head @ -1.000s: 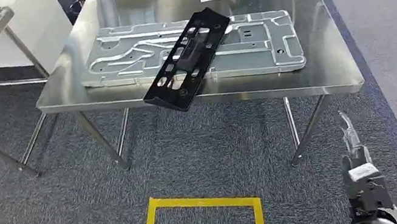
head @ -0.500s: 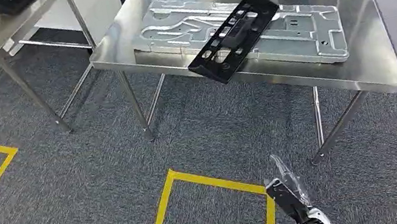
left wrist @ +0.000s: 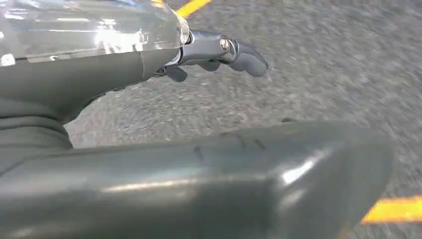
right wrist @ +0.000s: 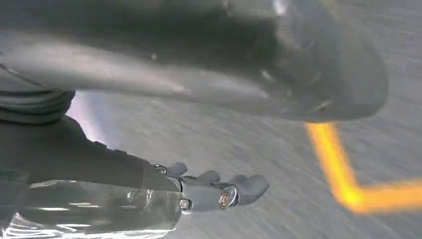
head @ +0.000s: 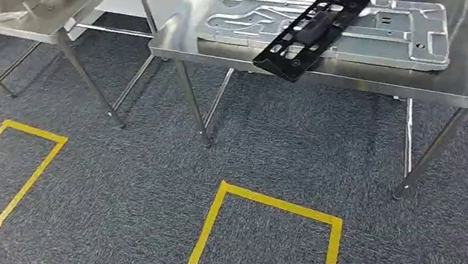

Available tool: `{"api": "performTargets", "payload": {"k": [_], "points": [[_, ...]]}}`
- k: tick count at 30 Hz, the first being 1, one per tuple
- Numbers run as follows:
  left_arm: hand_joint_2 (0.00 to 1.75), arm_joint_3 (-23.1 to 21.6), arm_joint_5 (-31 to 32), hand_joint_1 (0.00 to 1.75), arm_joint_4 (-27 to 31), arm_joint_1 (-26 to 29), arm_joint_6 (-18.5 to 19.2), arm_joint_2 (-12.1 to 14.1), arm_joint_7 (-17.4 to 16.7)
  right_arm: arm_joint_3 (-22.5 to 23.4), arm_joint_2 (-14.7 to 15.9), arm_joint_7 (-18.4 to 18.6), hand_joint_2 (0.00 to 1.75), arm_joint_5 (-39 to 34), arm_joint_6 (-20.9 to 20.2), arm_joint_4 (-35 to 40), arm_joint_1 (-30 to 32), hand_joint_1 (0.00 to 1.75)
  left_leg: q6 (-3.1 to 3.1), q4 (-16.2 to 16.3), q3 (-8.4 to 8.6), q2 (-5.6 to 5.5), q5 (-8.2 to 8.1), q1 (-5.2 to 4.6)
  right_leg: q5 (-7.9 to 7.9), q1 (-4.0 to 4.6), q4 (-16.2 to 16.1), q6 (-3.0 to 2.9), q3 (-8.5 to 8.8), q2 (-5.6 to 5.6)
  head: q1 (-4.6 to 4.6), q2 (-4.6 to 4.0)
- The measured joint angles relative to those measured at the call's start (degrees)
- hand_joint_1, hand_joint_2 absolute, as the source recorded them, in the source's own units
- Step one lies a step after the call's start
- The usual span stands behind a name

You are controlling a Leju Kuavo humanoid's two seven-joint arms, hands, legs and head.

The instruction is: Take the parts from the cabinet and place them on the table.

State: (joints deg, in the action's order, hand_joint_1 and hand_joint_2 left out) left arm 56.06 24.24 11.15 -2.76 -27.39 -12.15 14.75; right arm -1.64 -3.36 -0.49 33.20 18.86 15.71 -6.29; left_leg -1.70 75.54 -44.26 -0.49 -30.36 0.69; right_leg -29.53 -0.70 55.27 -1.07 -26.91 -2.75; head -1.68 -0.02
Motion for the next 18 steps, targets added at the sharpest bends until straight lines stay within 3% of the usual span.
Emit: {"api": "performTargets", "payload": {"k": [1, 2, 3, 4, 5, 6, 7, 9, 10, 11, 12, 13, 14, 15, 16, 17, 18], "points": [[0.00, 0.2, 0.0, 0.00, 0.0, 0.1, -0.3, 0.0, -0.1, 0.2, 0.4, 1.5, 0.00, -0.7, -0.4, -0.8, 0.8, 0.00, -0.24, -0.6, 1.14, 0.29, 0.92, 0.28, 0.08, -0.04, 0.2, 0.13, -0.29, -0.83, 0.00, 0.00], [0.00, 0.4, 0.0, 0.00, 0.0, 0.2, -0.5, 0.0, -0.2, 0.6, 0.8, 2.8, 0.00, -1.4, -0.6, -1.4, 1.4, 0.00, -0.36, -3.9, 3.93, 0.57, 2.26, 0.58, 0.13, -0.11, 0.3, 0.25, -0.46, -1.60, 0.00, 0.00], [0.00, 0.4, 0.1, 0.00, 0.0, 0.3, -0.7, 0.0, -0.2, 1.0, 1.2, 3.7, 0.00, -2.0, -1.0, -2.1, 2.0, 0.00, -0.38, -9.4, 7.85, 1.27, 3.62, 0.74, 0.12, -0.20, 0.4, 0.50, -0.56, -2.22, 0.00, 0.00], [0.00, 0.5, 0.2, 0.00, 0.0, 0.2, -0.8, -0.1, -0.2, 1.5, 1.5, 4.6, 0.00, -2.5, -1.5, -2.5, 2.3, 0.00, -0.34, -15.0, 11.93, 2.93, 4.35, 0.75, 0.06, -0.23, 0.6, 0.83, -0.54, -2.69, 0.00, 0.00], [0.00, 0.5, 0.3, 0.00, 0.0, 0.1, -0.8, -0.2, -0.2, 1.9, 1.9, 5.1, 0.00, -2.8, -1.6, -2.8, 2.6, 0.00, 0.05, -18.3, 14.01, 4.85, 2.84, 0.36, -0.03, 0.01, 0.8, 1.29, -0.80, -3.22, -0.02, 0.00], [0.00, 0.5, 0.3, 0.00, 0.0, 0.1, -0.8, -0.3, -0.1, 2.1, 2.1, 5.2, 0.00, -3.1, -1.8, -3.1, 2.7, 0.00, 0.84, -17.2, 13.20, 4.22, 3.91, -0.08, 0.01, 0.02, 0.8, 1.72, -0.60, -3.49, 0.18, 0.00], [0.00, 0.5, 0.3, 0.00, 0.0, 0.2, -0.8, -0.6, 0.2, 2.4, 2.6, 5.2, 0.00, -3.3, -2.3, -3.3, 2.7, 0.00, 1.36, -18.1, 13.22, 4.15, 3.20, -0.06, -0.05, 0.08, 0.9, 2.11, -0.51, -3.74, 0.13, 0.00], [0.00, 0.6, 0.3, 0.00, 0.0, 0.3, -0.5, -0.7, 0.8, 3.0, 2.7, 4.4, 0.00, -3.2, -3.0, -3.4, 2.7, 0.00, 2.19, -18.2, 12.78, 2.97, 3.40, -0.01, -0.01, 0.16, 0.8, 2.95, -0.21, -4.69, 0.17, 0.00], [0.00, 0.7, 0.3, 0.00, 0.0, 0.3, -0.4, -0.8, 1.1, 3.1, 2.9, 3.8, 0.00, -3.0, -3.2, -3.5, 2.7, 0.00, 2.69, -18.6, 13.19, 2.44, 3.84, 0.27, -0.68, -0.31, 1.5, 3.48, -0.28, -3.22, 0.22, 0.00], [0.00, 0.7, 0.3, 0.00, 0.0, 0.3, -0.2, -0.9, 1.2, 3.2, 3.1, 3.5, 0.00, -2.8, -3.3, -3.5, 2.7, 0.00, 3.14, -18.7, 12.95, 2.07, 4.00, 0.19, -2.55, -0.34, 3.6, 3.55, -1.35, -0.44, 0.20, 0.00], [0.00, 0.7, 0.3, 0.00, 0.1, 0.2, -0.2, -0.9, 1.3, 3.2, 3.1, 3.2, 0.00, -2.5, -3.3, -3.7, 2.9, 0.00, 3.53, -18.7, 12.62, 1.76, 4.28, 0.09, -5.15, -0.40, 7.6, 3.51, -3.26, 1.21, 0.22, 0.00], [0.00, 0.7, 0.3, 0.00, 0.1, 0.2, 0.0, -1.0, 1.4, 3.3, 3.1, 2.9, 0.00, -2.3, -3.3, -3.8, 3.0, 0.00, 3.76, -18.7, 12.30, 1.03, 4.46, -0.11, -7.82, -0.39, 13.0, 3.50, -5.86, 2.11, 0.22, 0.00], [0.00, 0.7, 0.3, 0.00, 0.1, 0.2, 0.2, -1.0, 1.4, 3.2, 3.1, 2.7, 0.00, -2.0, -3.3, -3.9, 3.1, 0.00, 3.91, -18.6, 12.01, 0.37, 4.59, -0.28, -9.38, -0.38, 17.3, 3.49, -7.99, 2.37, 0.22, 0.00], [0.00, 0.8, 0.3, 0.00, 0.1, 0.2, 0.6, -1.0, 1.6, 3.2, 3.1, 2.4, 0.00, -1.6, -3.3, -4.0, 3.1, 0.00, 3.99, -18.6, 11.81, -0.48, 4.74, -0.43, -9.50, -0.38, 19.8, 3.45, -9.32, 2.47, 0.22, 0.00], [0.00, 0.8, 0.3, 0.00, 0.1, 0.3, 0.8, -1.0, 1.7, 3.2, 3.1, 2.1, 0.00, -1.2, -3.3, -4.1, 3.1, 0.00, 3.90, -18.5, 11.79, -1.36, 4.85, -0.52, -8.18, -0.38, 19.2, 3.32, -9.12, 2.51, 0.22, 0.00], [0.00, 0.8, 0.3, 0.00, 0.2, 0.3, 0.9, -1.0, 1.7, 3.2, 3.1, 2.0, 0.00, -0.9, -3.4, -4.1, 3.1, 0.00, 3.84, -18.5, 11.82, -2.19, 4.93, -0.57, -5.84, -0.38, 16.2, 3.11, -7.86, 2.62, 0.22, 0.00], [0.00, 0.8, 0.3, 0.00, 0.2, 0.3, 1.2, -1.0, 1.8, 3.2, 3.1, 2.0, 0.00, -0.5, -3.5, -4.1, 3.0, 0.00, 3.70, -18.4, 11.89, -3.01, 5.02, -0.62, -2.83, -0.36, 11.3, 2.80, -5.57, 3.02, 0.22, 0.00]]}}
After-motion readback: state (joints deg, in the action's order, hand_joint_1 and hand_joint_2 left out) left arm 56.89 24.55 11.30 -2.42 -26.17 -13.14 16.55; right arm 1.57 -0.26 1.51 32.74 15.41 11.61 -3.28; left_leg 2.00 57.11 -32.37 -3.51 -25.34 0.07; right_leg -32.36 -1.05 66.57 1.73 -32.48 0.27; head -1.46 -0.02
